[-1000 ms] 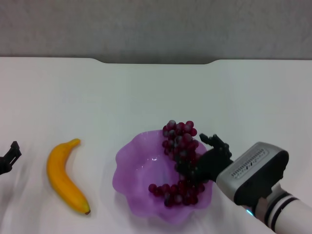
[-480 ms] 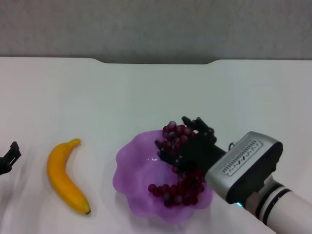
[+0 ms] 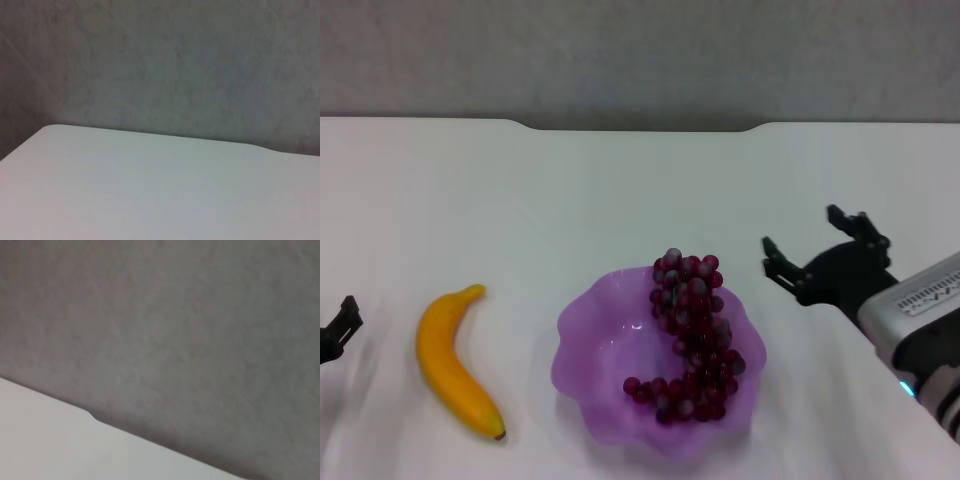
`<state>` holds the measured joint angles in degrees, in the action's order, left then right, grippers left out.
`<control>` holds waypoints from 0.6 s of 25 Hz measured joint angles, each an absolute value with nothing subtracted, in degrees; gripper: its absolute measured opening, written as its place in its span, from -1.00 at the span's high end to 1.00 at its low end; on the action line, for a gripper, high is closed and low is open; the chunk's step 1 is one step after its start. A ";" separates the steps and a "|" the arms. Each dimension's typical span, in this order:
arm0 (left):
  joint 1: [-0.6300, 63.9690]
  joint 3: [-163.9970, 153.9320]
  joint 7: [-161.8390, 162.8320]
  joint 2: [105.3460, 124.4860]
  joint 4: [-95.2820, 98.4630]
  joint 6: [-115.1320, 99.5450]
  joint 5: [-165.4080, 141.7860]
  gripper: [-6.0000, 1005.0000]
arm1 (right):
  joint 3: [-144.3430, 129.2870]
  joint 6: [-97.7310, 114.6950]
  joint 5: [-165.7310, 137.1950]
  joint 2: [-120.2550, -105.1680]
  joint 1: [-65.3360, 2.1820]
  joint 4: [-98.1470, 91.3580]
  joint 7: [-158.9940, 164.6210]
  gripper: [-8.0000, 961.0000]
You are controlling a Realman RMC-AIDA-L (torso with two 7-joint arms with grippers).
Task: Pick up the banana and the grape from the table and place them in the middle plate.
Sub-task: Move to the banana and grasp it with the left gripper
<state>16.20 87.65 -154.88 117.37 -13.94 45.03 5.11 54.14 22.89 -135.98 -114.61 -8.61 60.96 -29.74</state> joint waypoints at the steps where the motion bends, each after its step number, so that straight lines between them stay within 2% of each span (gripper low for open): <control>1: 16.18 87.64 -154.87 117.40 -13.98 45.03 5.10 -0.69 | 54.65 22.87 -136.04 -114.61 -8.54 60.24 -29.77 -0.87; 15: 17.01 86.37 -154.86 117.67 -14.07 44.99 5.24 -0.69 | 52.68 42.39 -138.22 -115.12 -10.51 40.98 -28.10 -0.86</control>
<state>17.01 86.37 -154.86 117.67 -14.07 44.99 5.24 52.68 42.39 -138.22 -115.12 -10.51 40.98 -28.10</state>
